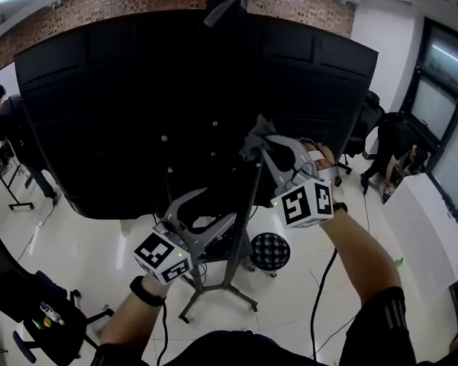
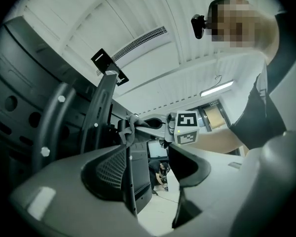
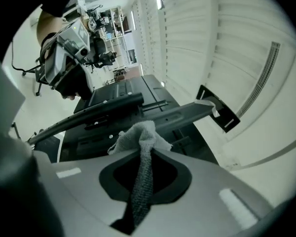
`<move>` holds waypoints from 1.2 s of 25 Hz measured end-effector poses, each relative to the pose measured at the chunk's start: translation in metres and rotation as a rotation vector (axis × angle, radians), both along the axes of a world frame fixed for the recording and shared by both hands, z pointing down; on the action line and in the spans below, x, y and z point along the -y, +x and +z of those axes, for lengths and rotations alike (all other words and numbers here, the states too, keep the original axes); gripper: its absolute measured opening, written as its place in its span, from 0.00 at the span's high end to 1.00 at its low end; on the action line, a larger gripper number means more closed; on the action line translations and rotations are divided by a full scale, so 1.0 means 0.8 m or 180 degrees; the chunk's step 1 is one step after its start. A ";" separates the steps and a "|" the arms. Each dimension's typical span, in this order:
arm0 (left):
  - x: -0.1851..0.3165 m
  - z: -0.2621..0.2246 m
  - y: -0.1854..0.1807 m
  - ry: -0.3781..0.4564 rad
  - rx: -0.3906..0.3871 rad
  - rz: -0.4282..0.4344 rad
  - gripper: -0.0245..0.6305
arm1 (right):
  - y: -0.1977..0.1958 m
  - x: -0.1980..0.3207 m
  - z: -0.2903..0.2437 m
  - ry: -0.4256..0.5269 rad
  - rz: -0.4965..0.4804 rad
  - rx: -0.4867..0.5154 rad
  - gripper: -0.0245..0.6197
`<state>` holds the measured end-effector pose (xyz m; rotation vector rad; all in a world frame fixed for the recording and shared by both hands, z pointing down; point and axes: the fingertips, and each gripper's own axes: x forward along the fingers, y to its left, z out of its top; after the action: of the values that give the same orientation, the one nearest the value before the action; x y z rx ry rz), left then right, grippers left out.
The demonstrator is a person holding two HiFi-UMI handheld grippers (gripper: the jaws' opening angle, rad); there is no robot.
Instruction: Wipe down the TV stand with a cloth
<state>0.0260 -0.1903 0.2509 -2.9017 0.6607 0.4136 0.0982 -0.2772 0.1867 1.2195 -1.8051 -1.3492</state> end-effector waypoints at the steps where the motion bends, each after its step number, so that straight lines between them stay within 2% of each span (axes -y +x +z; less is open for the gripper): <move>1: 0.000 -0.007 0.010 0.0029 -0.0014 0.0007 0.52 | 0.013 0.003 -0.008 0.0016 0.0010 0.0035 0.94; 6: 0.006 -0.027 0.054 0.0103 -0.0045 0.0005 0.52 | 0.059 0.026 -0.019 0.0021 0.0008 0.0106 0.94; 9: 0.016 -0.031 0.074 0.0104 -0.0040 -0.0063 0.52 | 0.065 0.042 -0.011 -0.0024 -0.0106 0.0054 0.94; 13: 0.034 -0.030 0.101 0.0082 -0.0014 -0.0158 0.52 | 0.073 0.058 -0.006 0.0072 -0.0197 -0.0135 0.94; 18: 0.054 -0.019 0.124 0.0013 0.0019 -0.0265 0.52 | 0.099 0.084 0.002 0.0000 -0.0230 -0.0099 0.94; 24: 0.068 -0.009 0.155 -0.0049 0.0005 -0.0288 0.52 | 0.148 0.091 0.007 0.0052 -0.0223 -0.0084 0.94; 30: 0.068 -0.007 0.222 -0.0026 0.0019 -0.0194 0.52 | 0.223 0.093 0.011 0.0090 -0.0140 -0.0009 0.94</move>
<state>0.2038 -0.2445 0.2454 -2.8808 0.7496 0.3957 0.2763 -0.3516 0.1952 1.1984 -1.8266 -1.4047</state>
